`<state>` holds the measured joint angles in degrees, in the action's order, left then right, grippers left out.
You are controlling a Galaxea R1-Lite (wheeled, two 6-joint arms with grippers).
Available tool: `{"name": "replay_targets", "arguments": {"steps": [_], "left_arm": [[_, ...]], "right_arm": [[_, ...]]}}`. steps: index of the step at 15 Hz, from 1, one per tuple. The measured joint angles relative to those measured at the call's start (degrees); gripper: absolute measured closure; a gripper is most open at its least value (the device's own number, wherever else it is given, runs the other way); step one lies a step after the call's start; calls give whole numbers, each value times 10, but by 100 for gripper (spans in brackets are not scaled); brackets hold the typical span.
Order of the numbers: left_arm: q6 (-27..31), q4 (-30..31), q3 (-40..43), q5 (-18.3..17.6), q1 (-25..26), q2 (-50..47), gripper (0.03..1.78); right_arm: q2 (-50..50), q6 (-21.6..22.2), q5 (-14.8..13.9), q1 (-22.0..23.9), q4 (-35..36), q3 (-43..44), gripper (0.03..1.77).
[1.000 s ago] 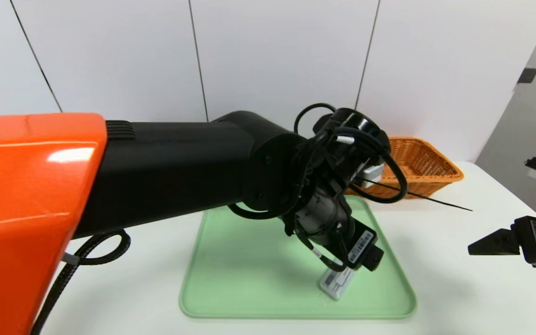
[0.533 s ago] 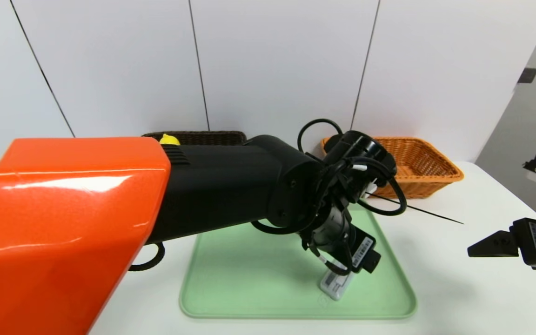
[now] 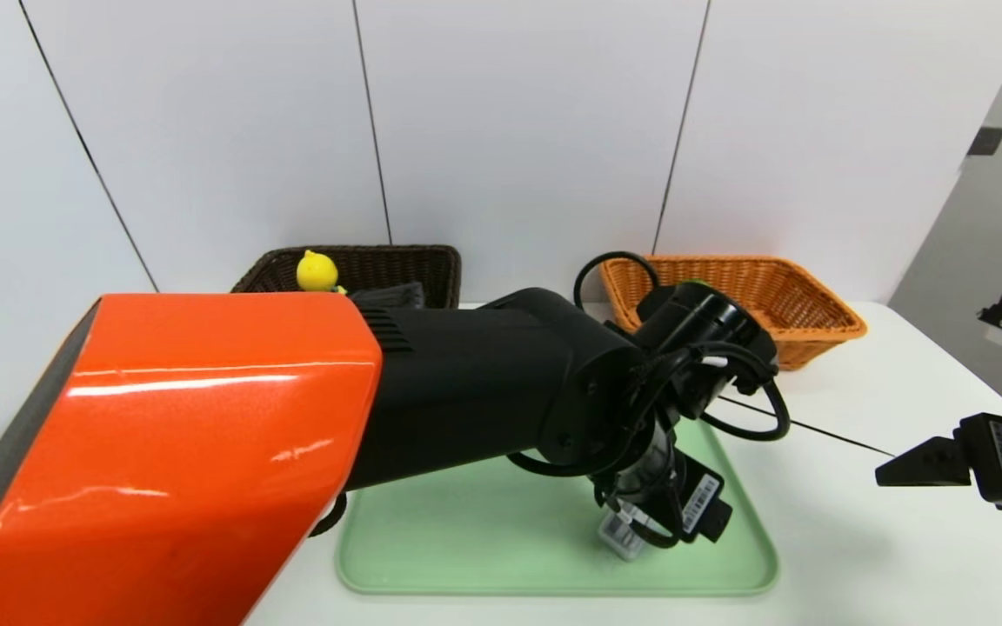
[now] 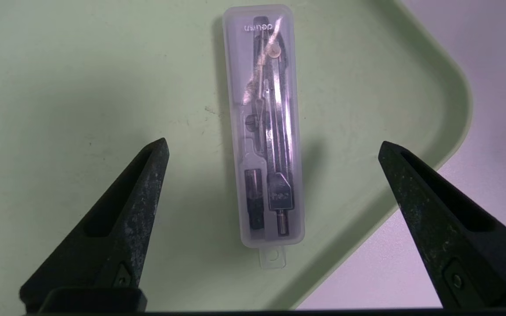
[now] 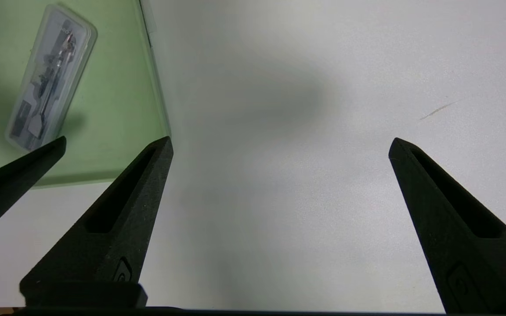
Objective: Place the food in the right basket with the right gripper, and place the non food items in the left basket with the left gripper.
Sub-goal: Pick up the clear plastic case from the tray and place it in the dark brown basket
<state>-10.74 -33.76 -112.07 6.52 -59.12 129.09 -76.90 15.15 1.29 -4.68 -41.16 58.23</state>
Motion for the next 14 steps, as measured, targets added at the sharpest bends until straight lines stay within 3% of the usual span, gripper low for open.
{"name": "replay_targets", "arguments": {"steps": [3,14], "left_arm": [[1,6,0,14,-4,10,12],[7,18,0,13,-4,36,12]], "right_arm": [[3,0,0,0,0,-1,10],[9,-2,1,0,1,-3,10]]}}
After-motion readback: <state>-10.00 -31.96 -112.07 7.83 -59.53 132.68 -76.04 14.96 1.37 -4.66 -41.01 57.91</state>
